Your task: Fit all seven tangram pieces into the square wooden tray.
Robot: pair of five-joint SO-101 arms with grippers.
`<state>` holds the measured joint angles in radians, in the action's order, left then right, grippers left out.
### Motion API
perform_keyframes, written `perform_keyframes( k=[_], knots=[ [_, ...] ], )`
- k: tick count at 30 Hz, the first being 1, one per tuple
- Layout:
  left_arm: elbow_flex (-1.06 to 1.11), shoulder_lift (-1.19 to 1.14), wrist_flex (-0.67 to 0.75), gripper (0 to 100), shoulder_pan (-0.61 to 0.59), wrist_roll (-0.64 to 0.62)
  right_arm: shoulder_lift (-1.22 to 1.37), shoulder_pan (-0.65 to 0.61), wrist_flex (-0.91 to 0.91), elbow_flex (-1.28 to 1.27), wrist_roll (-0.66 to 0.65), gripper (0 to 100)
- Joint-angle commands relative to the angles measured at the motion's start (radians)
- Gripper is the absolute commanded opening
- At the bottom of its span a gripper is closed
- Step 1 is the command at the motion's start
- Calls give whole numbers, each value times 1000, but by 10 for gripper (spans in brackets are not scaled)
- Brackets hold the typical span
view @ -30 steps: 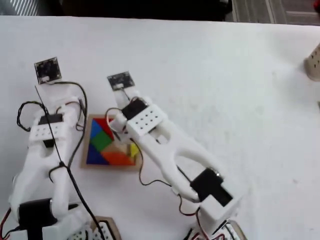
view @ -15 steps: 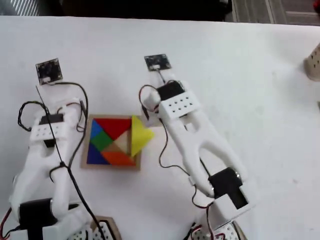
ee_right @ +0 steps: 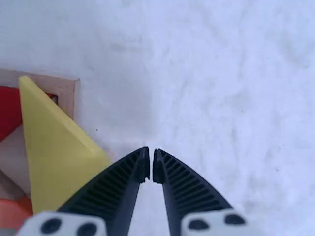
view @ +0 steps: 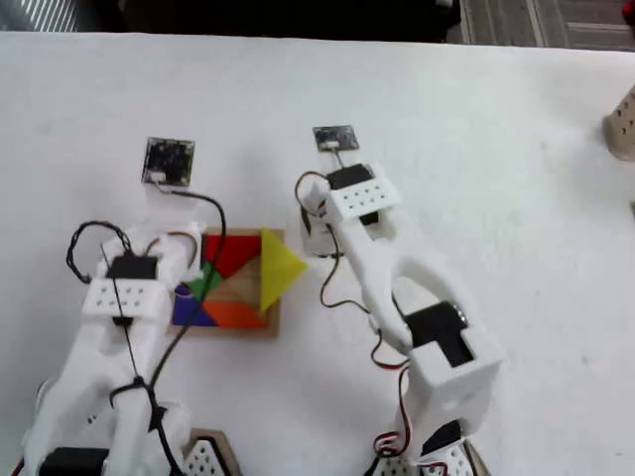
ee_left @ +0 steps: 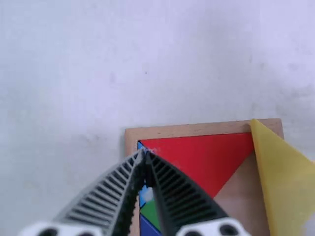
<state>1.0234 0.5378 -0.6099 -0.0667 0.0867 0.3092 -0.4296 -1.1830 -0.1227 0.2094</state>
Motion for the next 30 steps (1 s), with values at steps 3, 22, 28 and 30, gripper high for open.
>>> perform_keyframes(
  k=[3, 22, 28, 30],
  knots=[
    [-8, 50, 18, 24, 10, 5, 36, -38, 102, 11, -17, 18],
    [-11, 50, 60, 24, -64, -58, -1, -194, -102, 3, -18, 18],
    [-8, 50, 87, 24, -54, -63, -99, -220, -108, -38, -63, 18],
    [-5, 50, 86, 24, -35, -63, -147, -196, -108, -49, -72, 18]
  ],
)
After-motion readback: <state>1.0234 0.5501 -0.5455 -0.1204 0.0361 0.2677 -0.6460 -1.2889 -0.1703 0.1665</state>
